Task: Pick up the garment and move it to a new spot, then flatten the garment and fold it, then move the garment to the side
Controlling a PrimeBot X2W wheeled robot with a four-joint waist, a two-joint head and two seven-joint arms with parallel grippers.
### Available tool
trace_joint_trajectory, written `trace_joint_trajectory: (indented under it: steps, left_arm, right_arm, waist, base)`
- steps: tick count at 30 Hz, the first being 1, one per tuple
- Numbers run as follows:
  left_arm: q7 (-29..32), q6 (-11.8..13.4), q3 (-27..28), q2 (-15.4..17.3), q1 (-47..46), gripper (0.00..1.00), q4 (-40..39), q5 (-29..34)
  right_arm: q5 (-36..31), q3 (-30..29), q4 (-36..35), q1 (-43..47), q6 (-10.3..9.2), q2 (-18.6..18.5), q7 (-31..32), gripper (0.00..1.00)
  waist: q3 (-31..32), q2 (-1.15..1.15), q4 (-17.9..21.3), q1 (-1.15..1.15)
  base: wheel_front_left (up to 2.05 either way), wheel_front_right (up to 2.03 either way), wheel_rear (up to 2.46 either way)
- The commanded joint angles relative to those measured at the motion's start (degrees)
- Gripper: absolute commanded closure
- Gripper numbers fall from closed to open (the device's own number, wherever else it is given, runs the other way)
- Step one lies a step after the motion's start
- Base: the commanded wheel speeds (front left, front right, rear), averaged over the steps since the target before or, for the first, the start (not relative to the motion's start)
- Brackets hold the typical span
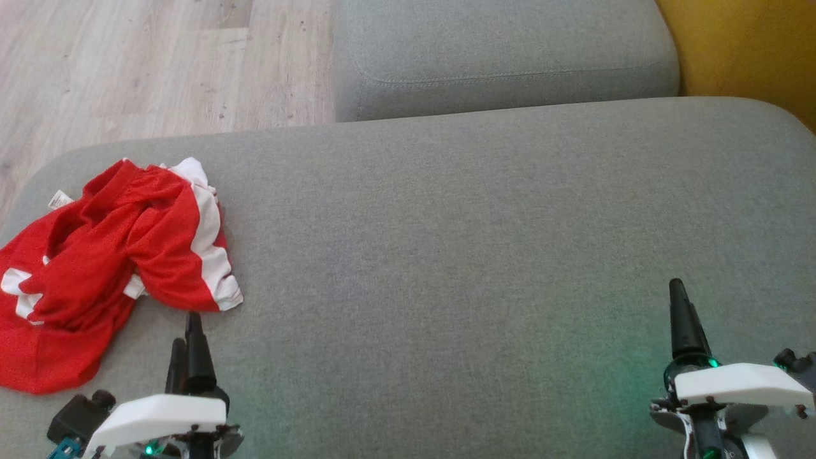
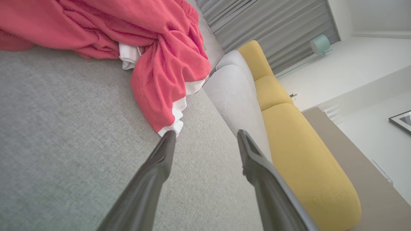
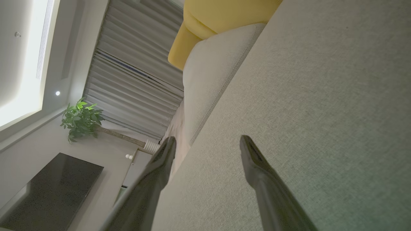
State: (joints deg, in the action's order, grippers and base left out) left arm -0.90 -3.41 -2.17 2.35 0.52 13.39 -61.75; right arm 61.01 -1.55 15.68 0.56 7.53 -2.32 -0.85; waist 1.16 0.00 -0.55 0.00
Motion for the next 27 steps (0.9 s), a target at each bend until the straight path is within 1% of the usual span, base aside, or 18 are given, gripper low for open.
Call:
trace_joint_trajectory:
  steps: [1, 13, 21, 27]
  left_arm:
    - [-0.46, 0.28, 0.24, 0.31, -1.12, 0.00, -2.17, 0.77]
    - [-2.48, 2.15, -1.77, 0.49, -0.62, 0.00, -3.30, 10.77]
    - [-3.83, 3.07, -3.32, 0.73, -0.19, 0.00, -4.43, 16.34]
    - [-5.00, 3.66, -4.16, 0.64, 0.15, 0.00, -5.42, 20.46]
  right_arm:
    - [-0.91, 0.71, -2.31, -1.80, -0.02, -0.28, -0.44, 0.00]
    - [-9.26, 2.00, -3.47, -1.18, -0.02, -0.32, -2.47, 0.00]
    - [-15.16, 3.10, -4.12, -0.78, -0.02, -0.34, -3.82, 0.00]
    - [-20.98, 3.56, -4.41, -0.21, -0.02, -0.37, -5.01, 0.00]
  waist:
    - [-0.01, 0.00, 0.01, 0.00]
    - [0.76, 0.00, -0.48, 0.00]
    - [1.18, 0.00, -0.79, 0.00]
    - [1.51, 0.00, -1.01, 0.00]
  base:
    - [0.00, 0.00, 0.00]
    - [0.00, 0.00, 0.00]
    - [0.00, 0.00, 0.00]
    - [0.00, 0.00, 0.00]
